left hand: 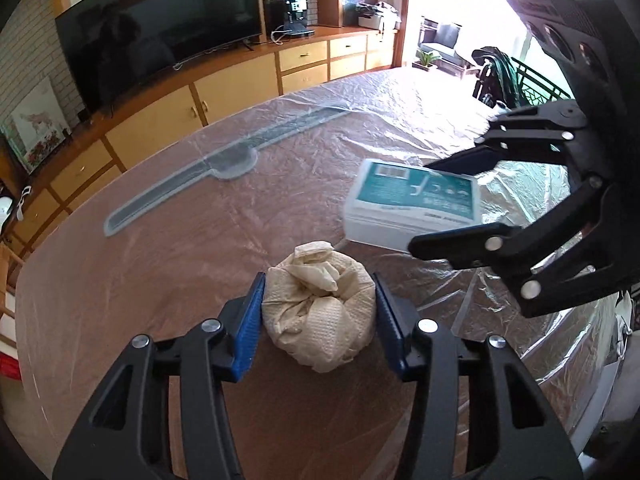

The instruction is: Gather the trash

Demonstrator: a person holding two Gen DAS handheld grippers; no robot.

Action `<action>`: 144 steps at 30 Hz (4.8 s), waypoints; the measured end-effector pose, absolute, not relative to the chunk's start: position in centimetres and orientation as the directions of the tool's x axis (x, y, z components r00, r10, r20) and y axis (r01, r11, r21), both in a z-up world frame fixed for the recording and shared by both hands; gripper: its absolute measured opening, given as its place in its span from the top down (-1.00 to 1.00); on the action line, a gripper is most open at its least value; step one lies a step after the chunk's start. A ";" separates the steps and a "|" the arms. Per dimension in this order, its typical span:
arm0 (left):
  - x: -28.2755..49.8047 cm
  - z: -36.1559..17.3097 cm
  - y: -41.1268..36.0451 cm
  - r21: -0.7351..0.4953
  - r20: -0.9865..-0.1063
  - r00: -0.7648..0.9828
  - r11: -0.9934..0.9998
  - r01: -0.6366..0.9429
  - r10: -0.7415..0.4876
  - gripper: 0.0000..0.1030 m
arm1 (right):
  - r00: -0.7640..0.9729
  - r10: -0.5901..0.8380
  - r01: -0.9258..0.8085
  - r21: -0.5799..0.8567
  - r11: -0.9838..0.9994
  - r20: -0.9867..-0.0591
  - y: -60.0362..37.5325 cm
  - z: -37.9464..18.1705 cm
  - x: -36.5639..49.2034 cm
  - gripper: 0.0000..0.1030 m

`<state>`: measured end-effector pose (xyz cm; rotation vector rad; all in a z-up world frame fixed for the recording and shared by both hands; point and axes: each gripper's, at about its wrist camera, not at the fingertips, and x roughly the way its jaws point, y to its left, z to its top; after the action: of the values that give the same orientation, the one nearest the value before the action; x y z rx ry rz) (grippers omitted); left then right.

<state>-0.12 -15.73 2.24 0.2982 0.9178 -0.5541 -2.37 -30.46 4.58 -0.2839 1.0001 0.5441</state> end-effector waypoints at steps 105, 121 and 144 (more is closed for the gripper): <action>-26.6 -6.9 -16.3 -0.010 -0.967 0.114 0.481 0.877 -0.230 0.00 | 0.044 0.424 -0.108 0.417 0.902 -0.905 -32.6 -3.2 -30.6 -0.04; -27.0 2.6 -13.0 -0.099 -0.879 0.195 0.567 0.818 -0.435 -0.66 | 0.129 0.449 -0.184 0.424 0.887 -0.884 -33.9 2.9 -31.2 -0.66; 0.5 0.8 1.0 -0.015 -0.827 0.562 0.999 -0.038 0.009 -0.86 | 0.541 -0.024 0.093 0.032 0.995 -0.841 -46.8 2.7 -3.9 -0.91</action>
<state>0.53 1.04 0.82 -0.0324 0.9740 0.0272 -3.93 -46.82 2.66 0.0756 0.9968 -0.0699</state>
